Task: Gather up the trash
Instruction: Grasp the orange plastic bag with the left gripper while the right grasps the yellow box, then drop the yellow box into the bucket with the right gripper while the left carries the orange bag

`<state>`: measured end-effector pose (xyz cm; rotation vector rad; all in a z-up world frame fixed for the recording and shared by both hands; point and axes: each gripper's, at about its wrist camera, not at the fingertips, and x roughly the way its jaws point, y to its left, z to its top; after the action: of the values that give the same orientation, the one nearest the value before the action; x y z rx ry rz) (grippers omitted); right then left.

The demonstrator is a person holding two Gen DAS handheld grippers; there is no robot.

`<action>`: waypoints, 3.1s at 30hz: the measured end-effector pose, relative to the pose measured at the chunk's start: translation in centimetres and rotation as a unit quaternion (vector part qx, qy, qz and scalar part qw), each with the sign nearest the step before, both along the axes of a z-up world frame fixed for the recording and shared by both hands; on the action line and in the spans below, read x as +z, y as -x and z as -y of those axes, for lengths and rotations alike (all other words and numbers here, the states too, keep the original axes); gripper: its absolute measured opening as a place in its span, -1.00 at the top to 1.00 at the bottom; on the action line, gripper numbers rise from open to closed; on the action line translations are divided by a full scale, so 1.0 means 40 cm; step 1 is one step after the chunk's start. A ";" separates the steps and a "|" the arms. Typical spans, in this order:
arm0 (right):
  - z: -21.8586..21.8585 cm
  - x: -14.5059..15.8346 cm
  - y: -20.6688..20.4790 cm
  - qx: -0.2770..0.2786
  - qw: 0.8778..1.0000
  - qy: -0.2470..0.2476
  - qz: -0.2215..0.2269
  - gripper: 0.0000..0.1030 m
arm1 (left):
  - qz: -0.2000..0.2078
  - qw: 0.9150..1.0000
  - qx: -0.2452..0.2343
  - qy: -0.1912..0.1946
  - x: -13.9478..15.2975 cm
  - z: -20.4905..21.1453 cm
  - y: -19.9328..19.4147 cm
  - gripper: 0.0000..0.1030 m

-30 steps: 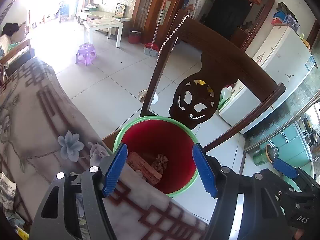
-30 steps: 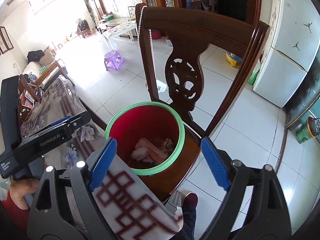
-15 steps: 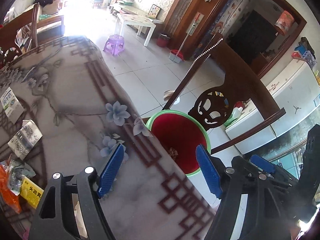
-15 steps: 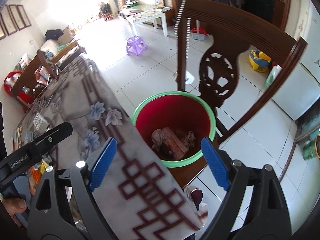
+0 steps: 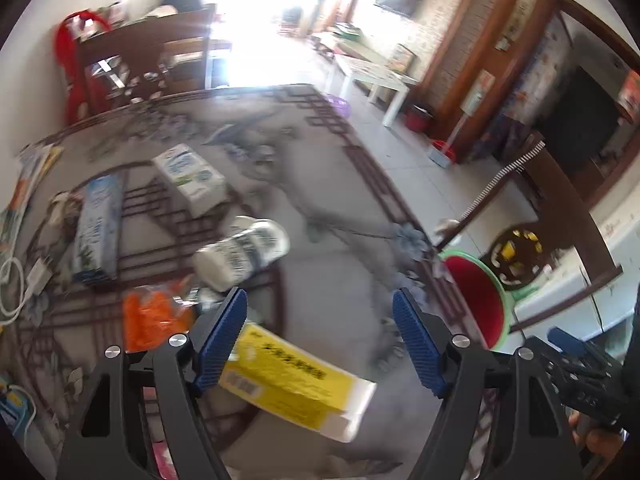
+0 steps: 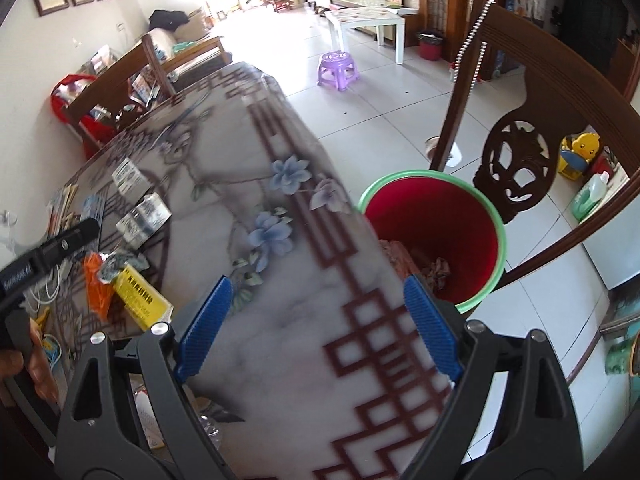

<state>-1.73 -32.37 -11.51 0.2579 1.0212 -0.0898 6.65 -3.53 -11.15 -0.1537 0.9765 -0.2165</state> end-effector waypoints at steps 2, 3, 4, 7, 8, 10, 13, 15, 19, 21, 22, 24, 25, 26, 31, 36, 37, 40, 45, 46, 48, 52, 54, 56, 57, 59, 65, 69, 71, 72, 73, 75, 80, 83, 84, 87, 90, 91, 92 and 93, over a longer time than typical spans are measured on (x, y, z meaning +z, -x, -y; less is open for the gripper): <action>-0.027 -0.005 0.002 0.009 1.000 0.004 -0.005 -0.67 | -0.013 0.998 0.058 -0.007 -0.029 -0.094 -0.007 -0.40; -0.041 -0.008 0.003 0.013 1.000 0.006 -0.008 -0.67 | -0.026 0.996 0.081 -0.006 -0.053 -0.142 -0.011 -0.40; -0.054 -0.010 0.003 0.016 1.000 0.008 -0.009 -0.67 | -0.039 0.995 0.095 -0.007 -0.076 -0.173 -0.013 -0.40; -0.091 -0.010 0.007 0.025 1.000 0.014 -0.012 -0.67 | -0.074 0.990 0.120 -0.013 -0.150 -0.247 -0.014 -0.38; -0.105 -0.011 0.007 0.028 0.999 0.017 -0.013 -0.68 | -0.083 0.989 0.126 -0.012 -0.169 -0.262 -0.013 -0.38; -0.130 -0.013 0.010 0.033 0.999 0.022 -0.016 -0.69 | -0.101 0.986 0.134 -0.001 -0.211 -0.289 -0.011 -0.38; -0.179 -0.019 0.010 0.048 0.998 0.029 -0.023 -0.69 | -0.127 0.984 0.126 0.014 -0.269 -0.299 -0.023 -0.38; -0.215 -0.024 0.007 0.062 0.997 0.033 -0.027 -0.69 | -0.126 0.985 0.117 0.009 -0.283 -0.291 -0.033 -0.38; -0.287 -0.027 -0.010 0.094 0.994 0.037 -0.028 -0.69 | -0.113 0.988 0.102 0.020 -0.285 -0.282 -0.048 -0.28; -0.323 -0.030 -0.024 0.113 0.992 0.041 -0.026 -0.69 | -0.104 0.990 0.092 0.033 -0.281 -0.282 -0.052 -0.02; -0.339 -0.034 -0.033 0.122 0.991 0.041 -0.025 -0.69 | -0.103 0.990 0.088 0.030 -0.278 -0.280 -0.055 -0.01; -0.375 -0.048 -0.057 0.145 0.988 0.041 -0.031 -0.69 | -0.102 0.991 0.080 0.028 -0.277 -0.277 -0.057 0.03; -0.389 -0.056 -0.069 0.154 0.987 0.039 -0.036 -0.69 | -0.103 0.991 0.080 0.032 -0.276 -0.279 -0.054 0.03; -0.404 -0.063 -0.079 0.164 0.985 0.037 -0.041 -0.69 | -0.105 0.990 0.083 0.038 -0.275 -0.284 -0.052 0.05; -0.453 -0.115 -0.122 0.201 0.977 0.029 -0.071 -0.69 | -0.110 0.986 0.102 0.079 -0.264 -0.317 -0.003 0.06; -0.496 -0.177 -0.164 0.232 0.966 0.053 -0.102 -0.74 | -0.104 0.988 0.100 0.054 -0.243 -0.325 0.040 0.05; -0.501 -0.184 -0.170 0.232 0.966 0.055 -0.104 -0.74 | -0.105 0.988 0.100 0.050 -0.242 -0.328 0.042 0.04; -0.517 -0.215 -0.180 0.236 0.964 0.027 -0.119 -0.64 | -0.109 0.988 0.107 0.039 -0.244 -0.341 0.045 -0.02; -0.543 -0.237 -0.146 0.260 0.955 0.009 -0.143 0.10 | -0.106 0.987 0.112 0.039 -0.245 -0.354 0.038 -0.09; -0.542 -0.237 -0.140 0.260 0.955 0.003 -0.143 0.11 | -0.107 0.987 0.112 0.038 -0.248 -0.354 0.035 -0.11; -0.533 -0.238 -0.136 0.254 0.956 -0.009 -0.144 0.11 | -0.109 0.986 0.116 0.040 -0.256 -0.355 0.028 -0.20; -0.515 -0.229 -0.140 0.235 0.963 0.008 -0.131 -0.72 | -0.120 0.985 0.115 0.045 -0.275 -0.352 0.018 -0.22; -0.512 -0.235 -0.143 0.236 0.963 -0.007 -0.131 -0.64 | -0.119 0.985 0.113 0.051 -0.277 -0.352 0.018 -0.10; -0.512 -0.247 -0.140 0.240 0.960 -0.028 -0.140 0.13 | -0.118 0.984 0.117 0.058 -0.274 -0.354 0.020 0.01; -0.518 -0.251 -0.138 0.241 0.959 -0.035 -0.144 0.14 | -0.117 0.984 0.119 0.055 -0.270 -0.355 0.023 0.03; -0.523 -0.244 -0.127 0.242 0.960 -0.036 -0.135 0.19 | -0.106 0.985 0.127 0.051 -0.255 -0.359 0.035 0.06; -0.508 -0.152 -0.113 0.237 0.968 -0.041 -0.077 0.32 | -0.069 0.988 0.136 0.040 -0.177 -0.362 0.073 0.06; -0.489 -0.097 -0.106 0.231 0.971 -0.047 -0.046 0.36 | -0.042 0.990 0.129 0.031 -0.123 -0.343 0.080 0.06; -0.481 -0.074 -0.103 0.227 0.972 -0.048 -0.034 0.36 | -0.030 0.991 0.124 0.030 -0.100 -0.331 0.082 0.06; -0.476 -0.064 -0.099 0.224 0.973 -0.048 -0.028 0.36 | -0.024 0.992 0.119 0.030 -0.088 -0.319 0.083 0.06; -0.471 -0.054 -0.095 0.221 0.974 -0.048 -0.022 0.36 | -0.019 0.993 0.115 0.029 -0.079 -0.308 0.083 0.06; -0.451 -0.029 -0.087 0.213 0.976 -0.046 -0.009 0.36 | -0.008 0.994 0.107 0.024 -0.062 -0.285 0.082 0.06; -0.401 0.007 -0.073 0.185 0.982 -0.037 0.014 0.36 | 0.007 0.996 0.083 0.027 -0.032 -0.228 0.074 0.06; -0.359 0.020 -0.061 0.164 0.986 -0.037 0.022 0.36 | 0.012 0.997 0.064 0.029 -0.020 -0.192 0.072 0.06; -0.342 0.022 -0.059 0.155 0.987 -0.038 0.023 0.36 | 0.013 0.998 0.059 0.030 -0.017 -0.180 0.072 0.06; -0.301 0.027 -0.051 0.135 0.990 -0.040 0.025 0.36 | 0.010 0.998 0.044 0.035 -0.013 -0.144 0.073 0.06; -0.263 0.027 -0.044 0.116 0.992 -0.044 0.026 0.36 | 0.005 0.999 0.030 0.041 -0.008 -0.101 0.072 0.06; -0.252 0.028 -0.040 0.111 0.992 -0.044 0.027 0.36 | 0.007 0.999 0.022 0.042 -0.004 -0.085 0.073 0.06; -0.241 0.029 -0.036 0.106 0.993 -0.045 0.029 0.36 | 0.010 0.999 0.015 0.042 0.000 -0.069 0.075 0.06; -0.232 0.032 -0.032 0.102 0.993 -0.045 0.032 0.36 | 0.013 0.999 0.006 0.040 0.005 -0.052 0.076 0.05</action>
<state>-0.44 -23.07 -10.24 0.2352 0.9841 0.1481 3.60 -1.47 -10.97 -0.2302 0.9416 -0.2456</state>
